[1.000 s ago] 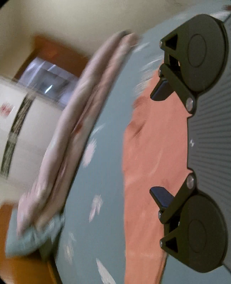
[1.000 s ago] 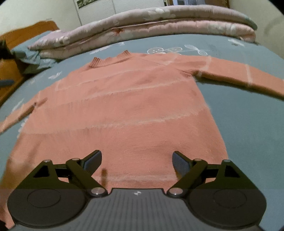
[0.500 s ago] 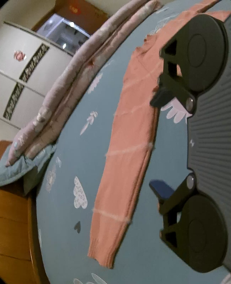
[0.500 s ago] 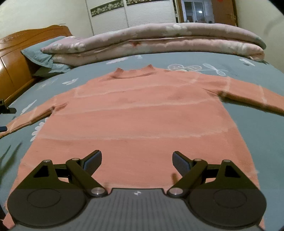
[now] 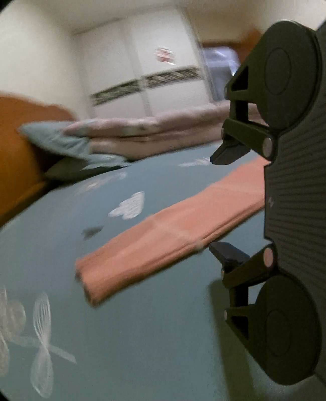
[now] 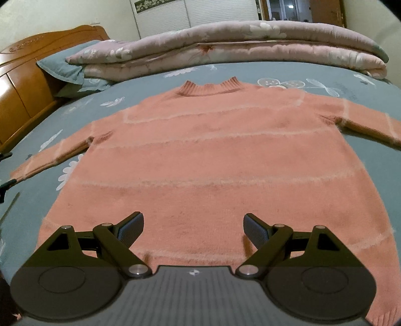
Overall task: Fold clothes
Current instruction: 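Lower the left tool onto the pink sleeve cuff and grasp it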
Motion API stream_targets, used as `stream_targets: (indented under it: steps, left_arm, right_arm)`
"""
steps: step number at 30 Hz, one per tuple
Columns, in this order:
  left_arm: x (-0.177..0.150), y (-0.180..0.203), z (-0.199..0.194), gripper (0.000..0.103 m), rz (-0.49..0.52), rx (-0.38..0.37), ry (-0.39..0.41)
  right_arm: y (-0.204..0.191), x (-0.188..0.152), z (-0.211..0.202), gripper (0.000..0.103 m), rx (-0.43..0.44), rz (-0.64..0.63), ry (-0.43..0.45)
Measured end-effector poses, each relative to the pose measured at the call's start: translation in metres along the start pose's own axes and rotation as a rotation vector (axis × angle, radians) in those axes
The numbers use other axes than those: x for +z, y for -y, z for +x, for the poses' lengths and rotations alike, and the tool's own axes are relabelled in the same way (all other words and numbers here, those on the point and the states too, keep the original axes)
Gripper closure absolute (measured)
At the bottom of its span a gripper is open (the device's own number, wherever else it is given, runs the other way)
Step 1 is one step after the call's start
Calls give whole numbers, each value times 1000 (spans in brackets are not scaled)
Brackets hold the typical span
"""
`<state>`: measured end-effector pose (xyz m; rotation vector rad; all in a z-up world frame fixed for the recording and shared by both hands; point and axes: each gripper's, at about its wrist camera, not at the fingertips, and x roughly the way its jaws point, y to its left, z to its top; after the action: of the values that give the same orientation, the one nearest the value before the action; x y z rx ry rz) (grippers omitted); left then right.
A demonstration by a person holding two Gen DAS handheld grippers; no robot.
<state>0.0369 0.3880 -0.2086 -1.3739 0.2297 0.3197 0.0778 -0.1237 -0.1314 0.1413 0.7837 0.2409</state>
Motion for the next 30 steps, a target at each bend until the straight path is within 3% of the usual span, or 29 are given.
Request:
stream_targets:
  steps: [2,5,8,14,23,30]
  left_arm:
    - [7,-16,-7,36,-72,-5,48]
    - [15,-30,-9,36,-89,14,94]
    - [21,-33,-4,37,-57,64,104]
    - [35,-24,14,53,2,141,120]
    - [48,-16,33,54,4,129,167]
    - [34,-25,19,58,-62,98,178]
  right_arm:
    - [0,-1,1,13,-1,5,-4]
    - [0,-2,3,13,1,3,-11]
    - [0,-4,6,13,-3,-5,-25]
    - [-2,-8,12,13,-13,-30,-43]
    - [-6,-9,14,9,-13,-69,-46]
    - [-7,-8,15,8,-18,-96,-54]
